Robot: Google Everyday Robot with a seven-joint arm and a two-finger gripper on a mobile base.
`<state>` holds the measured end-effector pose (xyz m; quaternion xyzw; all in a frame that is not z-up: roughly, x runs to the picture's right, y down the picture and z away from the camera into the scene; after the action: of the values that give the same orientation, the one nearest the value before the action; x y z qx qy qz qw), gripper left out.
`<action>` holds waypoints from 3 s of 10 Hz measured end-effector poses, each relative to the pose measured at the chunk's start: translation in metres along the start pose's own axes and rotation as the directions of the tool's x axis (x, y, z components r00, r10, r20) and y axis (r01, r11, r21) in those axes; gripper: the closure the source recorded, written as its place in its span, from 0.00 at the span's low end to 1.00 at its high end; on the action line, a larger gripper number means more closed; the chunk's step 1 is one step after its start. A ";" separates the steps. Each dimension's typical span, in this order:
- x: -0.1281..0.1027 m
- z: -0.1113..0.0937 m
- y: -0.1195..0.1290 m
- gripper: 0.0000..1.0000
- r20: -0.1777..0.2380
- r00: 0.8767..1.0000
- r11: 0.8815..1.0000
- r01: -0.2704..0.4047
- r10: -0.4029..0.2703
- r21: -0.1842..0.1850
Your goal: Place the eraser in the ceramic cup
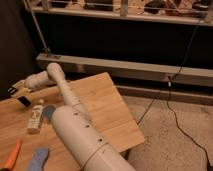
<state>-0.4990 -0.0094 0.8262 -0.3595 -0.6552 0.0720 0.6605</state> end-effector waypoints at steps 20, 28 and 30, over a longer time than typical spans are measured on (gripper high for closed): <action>-0.047 -0.130 0.091 1.00 0.069 0.998 0.998 0.001 0.004 -0.069; -0.056 -0.124 0.133 1.00 0.095 0.995 0.993 0.002 0.009 -0.118; -0.057 -0.123 0.141 1.00 0.087 0.996 0.992 0.014 -0.003 -0.125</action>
<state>-0.3405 0.0144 0.7145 -0.3941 -0.6880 0.0435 0.6078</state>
